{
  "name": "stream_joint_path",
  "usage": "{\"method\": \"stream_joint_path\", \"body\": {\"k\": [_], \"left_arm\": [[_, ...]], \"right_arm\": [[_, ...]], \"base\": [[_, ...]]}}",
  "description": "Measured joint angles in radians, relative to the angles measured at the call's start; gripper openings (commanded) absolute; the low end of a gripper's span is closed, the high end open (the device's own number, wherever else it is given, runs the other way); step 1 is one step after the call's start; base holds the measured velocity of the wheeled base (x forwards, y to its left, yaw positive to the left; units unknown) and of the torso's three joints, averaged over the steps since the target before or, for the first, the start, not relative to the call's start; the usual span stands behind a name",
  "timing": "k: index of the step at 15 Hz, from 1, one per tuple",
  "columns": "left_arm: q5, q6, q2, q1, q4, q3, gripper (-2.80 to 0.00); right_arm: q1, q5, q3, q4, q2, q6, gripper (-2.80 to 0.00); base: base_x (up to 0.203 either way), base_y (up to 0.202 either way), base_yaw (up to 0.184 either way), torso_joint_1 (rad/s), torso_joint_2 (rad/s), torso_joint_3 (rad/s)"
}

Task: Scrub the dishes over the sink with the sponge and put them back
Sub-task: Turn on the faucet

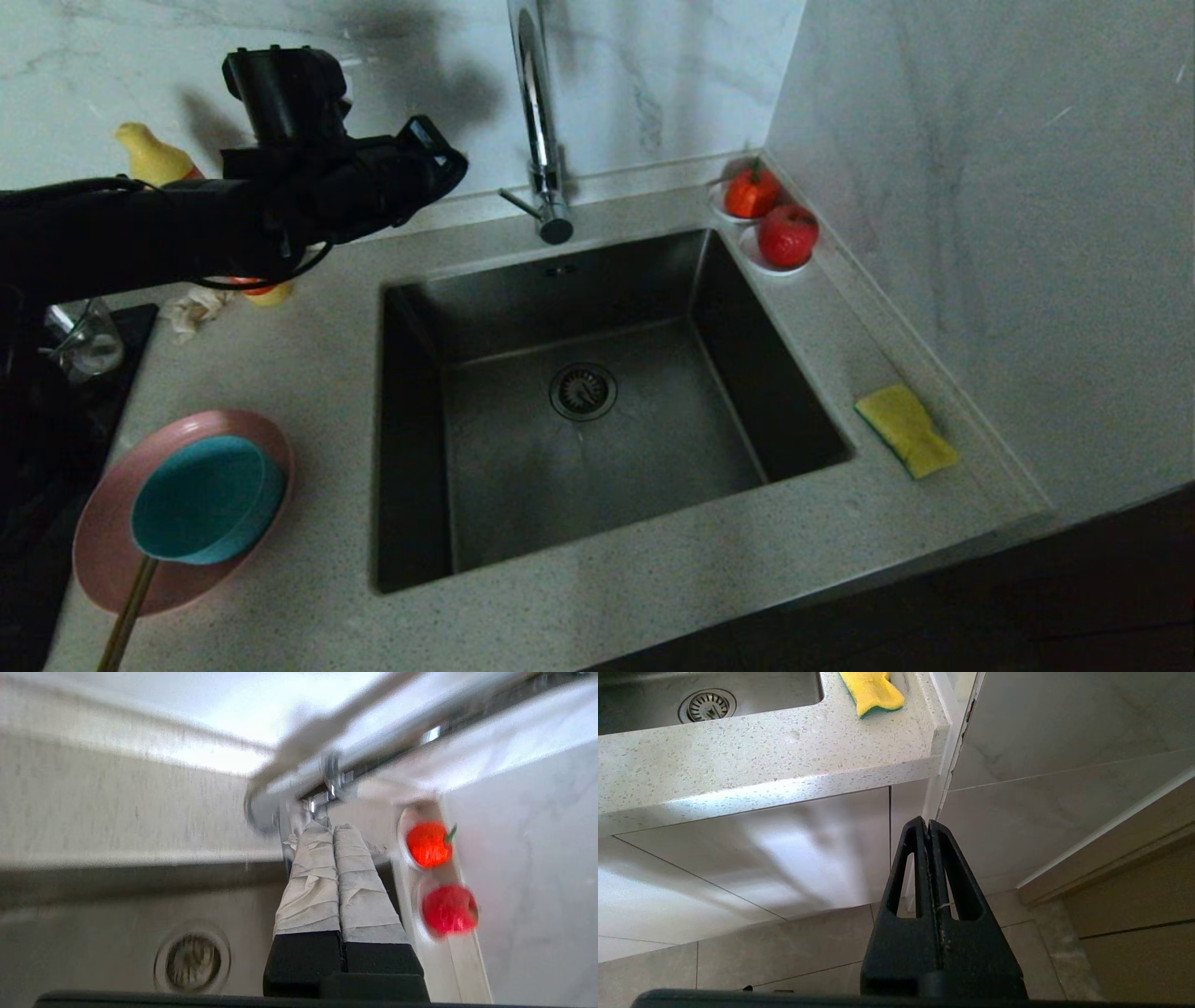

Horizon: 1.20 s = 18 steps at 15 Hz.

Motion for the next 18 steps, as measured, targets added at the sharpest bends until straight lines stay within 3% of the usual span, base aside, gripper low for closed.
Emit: {"method": "stream_joint_path", "body": {"k": [7, 18], "left_arm": [[-0.082, 0.005, 0.074, 0.001, -0.161, -0.004, -2.8], [-0.124, 0.037, 0.141, 0.015, -0.218, -0.005, -2.8]], "right_arm": [[0.0, 0.0, 0.0, 0.0, 0.0, 0.0, -2.8], [0.0, 0.0, 0.0, 0.0, 0.0, 0.0, -2.8]], "base": [[0.0, 0.0, 0.0, 0.0, 0.0, 0.0], [0.0, 0.0, 0.0, 0.0, 0.0, 0.0]]}}
